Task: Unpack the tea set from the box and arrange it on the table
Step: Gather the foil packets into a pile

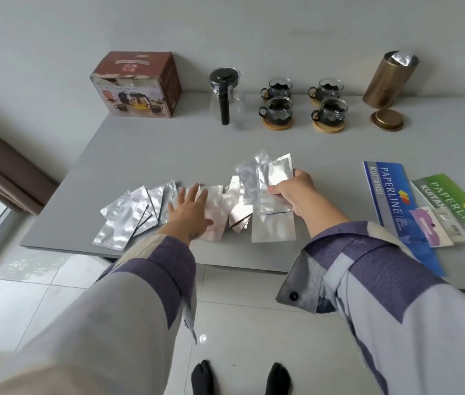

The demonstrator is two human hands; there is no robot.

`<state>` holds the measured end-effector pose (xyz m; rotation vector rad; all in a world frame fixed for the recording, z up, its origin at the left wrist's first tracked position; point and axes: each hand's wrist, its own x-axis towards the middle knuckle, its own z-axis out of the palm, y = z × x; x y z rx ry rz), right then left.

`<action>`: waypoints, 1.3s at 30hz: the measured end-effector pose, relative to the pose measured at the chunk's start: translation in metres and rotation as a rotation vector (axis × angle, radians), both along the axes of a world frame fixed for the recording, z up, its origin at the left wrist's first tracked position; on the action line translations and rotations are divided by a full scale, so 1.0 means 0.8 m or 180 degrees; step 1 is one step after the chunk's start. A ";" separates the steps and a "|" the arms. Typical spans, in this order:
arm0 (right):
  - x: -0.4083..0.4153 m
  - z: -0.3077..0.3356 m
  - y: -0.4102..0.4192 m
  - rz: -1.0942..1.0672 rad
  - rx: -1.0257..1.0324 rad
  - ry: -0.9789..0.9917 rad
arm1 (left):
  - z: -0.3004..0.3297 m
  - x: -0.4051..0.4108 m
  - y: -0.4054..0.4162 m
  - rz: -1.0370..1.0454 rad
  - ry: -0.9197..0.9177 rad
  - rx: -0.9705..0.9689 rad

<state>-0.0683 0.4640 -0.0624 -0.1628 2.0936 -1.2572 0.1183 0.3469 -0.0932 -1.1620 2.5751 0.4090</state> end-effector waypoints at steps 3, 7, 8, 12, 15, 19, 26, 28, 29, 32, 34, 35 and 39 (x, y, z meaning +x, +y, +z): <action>0.026 -0.024 -0.014 -0.0258 0.0123 -0.0023 | -0.007 0.025 -0.025 0.0113 -0.0189 0.0109; 0.057 -0.058 -0.034 -0.0803 0.0492 0.0256 | -0.018 0.044 -0.038 0.0024 -0.0199 0.0151; 0.064 -0.062 -0.040 -0.0833 0.0681 0.0395 | -0.020 0.045 -0.038 -0.0001 -0.0207 0.0095; 0.098 -0.061 -0.068 -0.0733 0.1097 0.0587 | -0.022 0.045 -0.042 -0.0051 -0.0211 0.0036; 0.119 -0.065 -0.083 -0.0423 0.1519 0.0819 | -0.022 0.048 -0.044 -0.0080 -0.0192 0.0011; 0.135 -0.065 -0.088 -0.0467 0.1552 0.1087 | -0.026 0.053 -0.046 -0.0153 -0.0169 -0.0082; 0.133 -0.067 -0.077 0.0053 0.2051 0.1199 | -0.027 0.055 -0.048 -0.0176 -0.0121 -0.0138; 0.145 -0.064 -0.081 0.0285 0.2227 0.1369 | -0.028 0.054 -0.048 -0.0177 -0.0109 -0.0136; 0.150 -0.062 -0.083 0.0299 0.2235 0.1454 | -0.028 0.053 -0.048 -0.0176 -0.0099 -0.0128; 0.153 -0.059 -0.091 -0.0128 0.1757 0.1175 | -0.029 0.055 -0.047 -0.0179 -0.0068 -0.0135; 0.150 -0.055 -0.093 -0.0451 0.1167 0.0833 | -0.029 0.057 -0.046 -0.0190 -0.0064 -0.0167; 0.149 -0.051 -0.094 -0.0561 0.0925 0.0676 | -0.029 0.058 -0.046 -0.0201 -0.0074 -0.0183; 0.147 -0.036 -0.099 -0.1118 0.0410 -0.0093 | -0.028 0.059 -0.046 -0.0246 -0.0133 -0.0189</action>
